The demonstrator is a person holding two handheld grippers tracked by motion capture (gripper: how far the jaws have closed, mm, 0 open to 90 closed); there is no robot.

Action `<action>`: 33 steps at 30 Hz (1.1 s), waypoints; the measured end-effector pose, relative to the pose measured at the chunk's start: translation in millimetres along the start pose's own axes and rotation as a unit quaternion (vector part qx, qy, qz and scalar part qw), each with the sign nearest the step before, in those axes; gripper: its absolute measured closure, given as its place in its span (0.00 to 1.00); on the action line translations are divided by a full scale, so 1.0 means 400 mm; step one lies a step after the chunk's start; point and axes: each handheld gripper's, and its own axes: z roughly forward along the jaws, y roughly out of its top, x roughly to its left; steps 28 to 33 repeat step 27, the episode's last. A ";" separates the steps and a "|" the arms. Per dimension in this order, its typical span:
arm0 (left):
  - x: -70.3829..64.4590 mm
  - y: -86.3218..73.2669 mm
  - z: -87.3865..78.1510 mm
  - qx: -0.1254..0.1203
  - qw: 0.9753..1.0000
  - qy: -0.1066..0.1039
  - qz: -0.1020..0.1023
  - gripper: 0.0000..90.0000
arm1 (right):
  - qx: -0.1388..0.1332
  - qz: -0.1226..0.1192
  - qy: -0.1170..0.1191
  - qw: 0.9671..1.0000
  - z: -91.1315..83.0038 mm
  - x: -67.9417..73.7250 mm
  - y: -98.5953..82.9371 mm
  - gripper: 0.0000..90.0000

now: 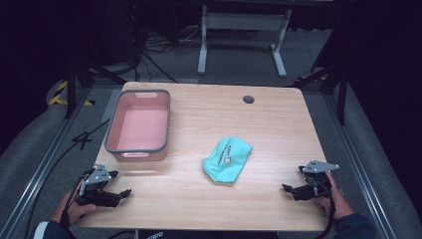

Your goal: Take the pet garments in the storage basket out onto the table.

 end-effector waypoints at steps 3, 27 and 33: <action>0.000 0.001 0.000 0.003 1.000 0.001 0.003 0.16 | 0.000 0.000 0.000 1.000 0.000 0.000 0.000 0.01; -0.005 0.010 0.010 0.009 1.000 0.000 0.007 0.08 | 0.000 -0.001 0.001 1.000 0.000 -0.001 0.000 0.01; -0.005 0.010 0.010 0.009 1.000 0.000 0.007 0.08 | 0.000 -0.001 0.001 1.000 0.000 -0.001 0.000 0.01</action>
